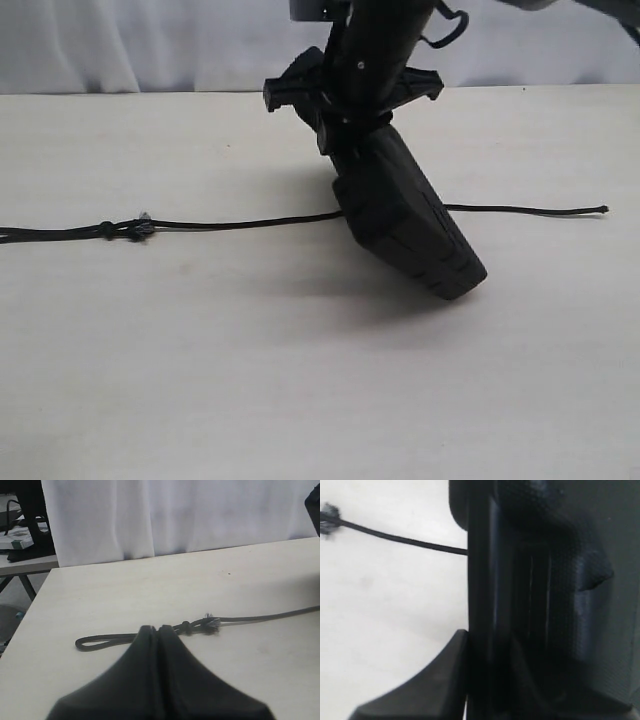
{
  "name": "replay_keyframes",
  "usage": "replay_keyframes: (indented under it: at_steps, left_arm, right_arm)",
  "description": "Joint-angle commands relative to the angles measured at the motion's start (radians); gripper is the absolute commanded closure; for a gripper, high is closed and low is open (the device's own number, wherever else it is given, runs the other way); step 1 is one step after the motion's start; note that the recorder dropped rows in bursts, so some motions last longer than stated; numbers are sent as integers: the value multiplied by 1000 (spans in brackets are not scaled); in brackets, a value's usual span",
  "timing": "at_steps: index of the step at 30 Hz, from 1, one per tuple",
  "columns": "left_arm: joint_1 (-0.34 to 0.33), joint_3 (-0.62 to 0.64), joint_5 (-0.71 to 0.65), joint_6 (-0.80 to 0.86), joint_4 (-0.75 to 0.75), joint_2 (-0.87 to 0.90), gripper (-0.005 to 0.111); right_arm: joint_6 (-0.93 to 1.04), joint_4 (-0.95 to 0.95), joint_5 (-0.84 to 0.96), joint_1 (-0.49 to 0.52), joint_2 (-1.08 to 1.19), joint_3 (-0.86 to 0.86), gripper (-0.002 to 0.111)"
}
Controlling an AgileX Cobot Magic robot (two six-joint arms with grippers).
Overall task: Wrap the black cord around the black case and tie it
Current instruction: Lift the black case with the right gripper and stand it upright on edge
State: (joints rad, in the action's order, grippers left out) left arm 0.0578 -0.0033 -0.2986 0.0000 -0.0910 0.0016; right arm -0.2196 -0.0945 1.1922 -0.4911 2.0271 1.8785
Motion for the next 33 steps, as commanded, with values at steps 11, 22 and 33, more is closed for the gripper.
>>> replay_keyframes:
  at_steps: [11,22,33]
  left_arm:
    - [-5,3,12,0,0,-2,107]
    - [-5,3,12,0,0,-2,107]
    - [-5,3,12,0,0,-2,107]
  right_arm:
    - [337,-593,29,172,-91,0,104]
    - [533,-998,7,308,-89,-235,104]
    - [551,-834,-146,346,-89,-328,104]
